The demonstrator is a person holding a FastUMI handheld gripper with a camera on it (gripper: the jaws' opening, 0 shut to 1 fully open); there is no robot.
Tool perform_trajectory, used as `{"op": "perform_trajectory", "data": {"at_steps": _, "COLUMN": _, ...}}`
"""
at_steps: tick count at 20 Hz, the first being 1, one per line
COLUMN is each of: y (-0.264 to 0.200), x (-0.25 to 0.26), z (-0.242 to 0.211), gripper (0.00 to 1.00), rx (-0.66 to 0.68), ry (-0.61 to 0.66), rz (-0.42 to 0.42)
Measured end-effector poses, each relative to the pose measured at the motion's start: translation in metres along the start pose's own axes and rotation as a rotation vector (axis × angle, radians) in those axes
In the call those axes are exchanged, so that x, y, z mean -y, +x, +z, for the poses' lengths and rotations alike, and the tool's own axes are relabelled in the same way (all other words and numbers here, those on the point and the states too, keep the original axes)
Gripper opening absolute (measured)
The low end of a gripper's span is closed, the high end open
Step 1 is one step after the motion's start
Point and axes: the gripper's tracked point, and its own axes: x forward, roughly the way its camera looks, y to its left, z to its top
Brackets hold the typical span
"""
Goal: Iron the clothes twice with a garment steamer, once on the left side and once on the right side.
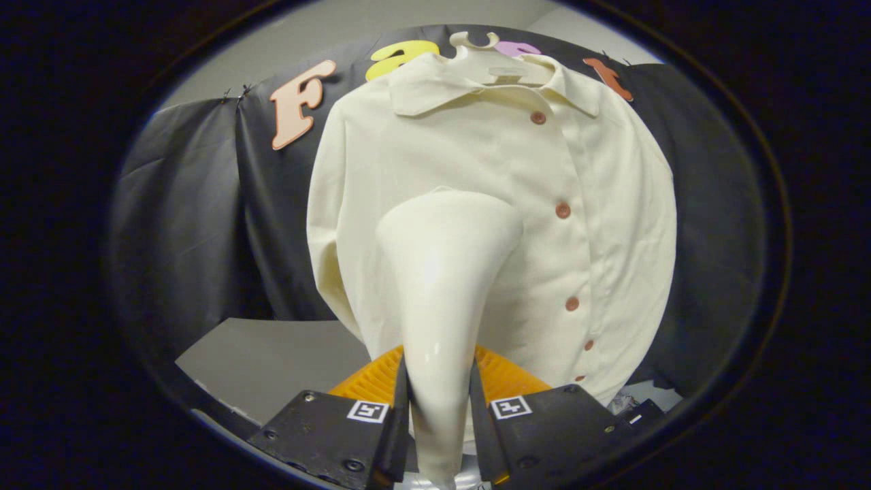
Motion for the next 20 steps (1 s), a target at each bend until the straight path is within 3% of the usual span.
{"op": "perform_trajectory", "data": {"at_steps": 12, "y": 0.003, "x": 0.009, "z": -0.131, "gripper": 0.41, "rx": -0.207, "ry": -0.055, "rz": -0.01}}
{"op": "perform_trajectory", "data": {"at_steps": 20, "y": 0.002, "x": 0.014, "z": -0.197, "gripper": 0.41, "rx": -0.301, "ry": -0.009, "rz": -0.032}}
